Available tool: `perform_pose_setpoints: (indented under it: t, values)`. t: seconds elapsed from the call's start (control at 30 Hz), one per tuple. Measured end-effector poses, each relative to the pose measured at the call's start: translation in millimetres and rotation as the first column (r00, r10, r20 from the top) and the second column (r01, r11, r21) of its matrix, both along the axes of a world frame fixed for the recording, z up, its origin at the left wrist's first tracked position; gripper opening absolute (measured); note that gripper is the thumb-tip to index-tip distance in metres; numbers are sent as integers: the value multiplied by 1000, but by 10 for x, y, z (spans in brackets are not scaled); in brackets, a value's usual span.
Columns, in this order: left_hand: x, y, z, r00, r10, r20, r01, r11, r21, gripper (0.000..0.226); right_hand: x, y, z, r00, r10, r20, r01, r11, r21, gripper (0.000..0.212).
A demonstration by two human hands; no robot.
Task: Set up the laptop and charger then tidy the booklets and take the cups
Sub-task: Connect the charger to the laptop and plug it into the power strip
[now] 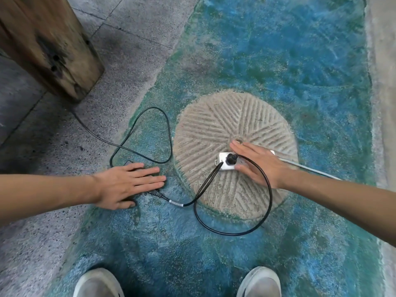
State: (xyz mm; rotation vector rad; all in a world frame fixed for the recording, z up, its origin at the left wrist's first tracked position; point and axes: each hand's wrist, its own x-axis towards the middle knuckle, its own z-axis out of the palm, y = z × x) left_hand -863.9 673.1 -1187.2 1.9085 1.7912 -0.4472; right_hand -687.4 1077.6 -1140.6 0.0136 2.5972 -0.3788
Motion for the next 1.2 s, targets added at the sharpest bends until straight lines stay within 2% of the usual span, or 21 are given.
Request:
perform_pose_setpoints:
  t: [0.17,0.33,0.53,0.7,0.97,1.2]
  values:
    - [10,1,-62,999,32,-10,-33,998,-46,85,-162,-79,-267,995,-96,3,96,992,84,68]
    - [-1,-16,-99,999,36,-8,-36,999,-38,83,-202,-73,-442,999,-43,-29,46,992,121,70]
    - [34,-31,-133,997,83,3,-84,995,51,82,-164,-98,-580,996,-58,-63,65,992,112,72]
    - [72,40,-143,997,81,16,-81,997,18,83,-202,-57,-598,999,14,-39,-7,987,158,70]
    - [124,172,-63,999,52,-12,-53,997,-56,82,-250,-75,-525,1000,17,14,-19,982,190,67]
    - [143,212,55,998,62,-6,-63,998,-31,82,-208,-46,-447,999,15,39,-22,982,189,72]
